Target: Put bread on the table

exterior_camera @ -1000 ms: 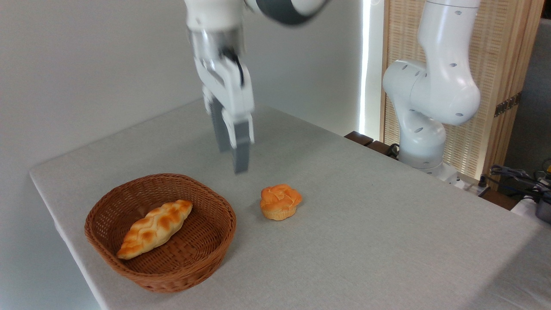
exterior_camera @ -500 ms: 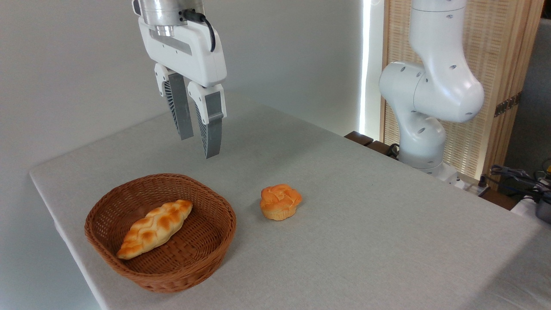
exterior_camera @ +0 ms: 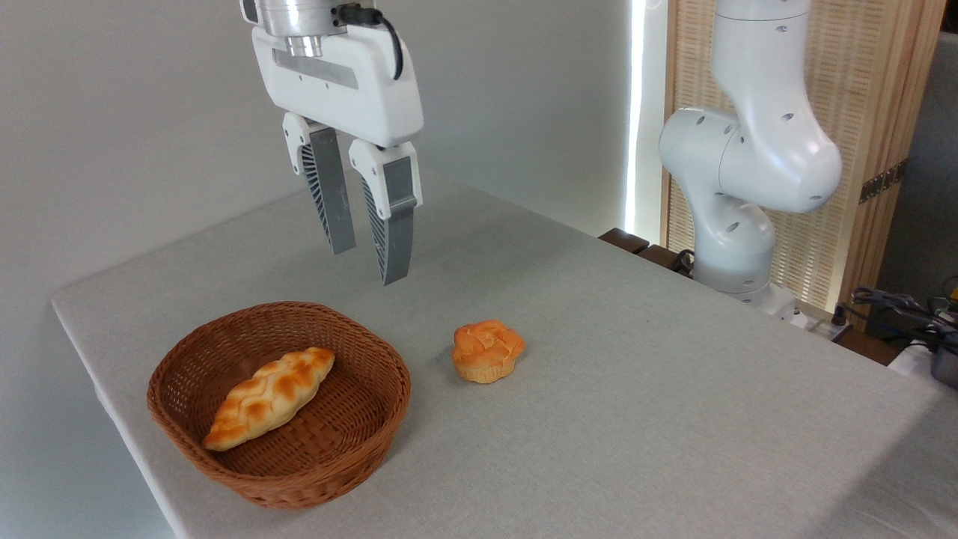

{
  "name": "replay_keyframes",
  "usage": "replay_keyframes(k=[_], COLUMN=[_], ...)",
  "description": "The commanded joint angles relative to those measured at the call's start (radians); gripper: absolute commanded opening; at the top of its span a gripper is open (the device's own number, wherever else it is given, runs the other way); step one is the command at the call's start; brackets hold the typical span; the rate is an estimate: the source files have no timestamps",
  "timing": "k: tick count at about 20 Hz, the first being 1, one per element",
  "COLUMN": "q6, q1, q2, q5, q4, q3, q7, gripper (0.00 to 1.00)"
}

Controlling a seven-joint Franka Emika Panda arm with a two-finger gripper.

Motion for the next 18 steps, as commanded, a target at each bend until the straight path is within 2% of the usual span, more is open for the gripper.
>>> replay_keyframes(k=[1,6,10,18], q6=[-0.031,-0.051,-0.051,-0.051], q1=[-0.041,-0.045,-0.068,-0.068], q2=[0.007,0.007,0.007,0.007], q5=[0.001,-0.014,-0.017,-0.015], q4=[0.025,0.025,0.025,0.023], q3=[0.030,0.031,0.068,0.071], q7=[0.012,0.013,0.018,0.021], gripper=[1.00,1.00,1.00,1.00])
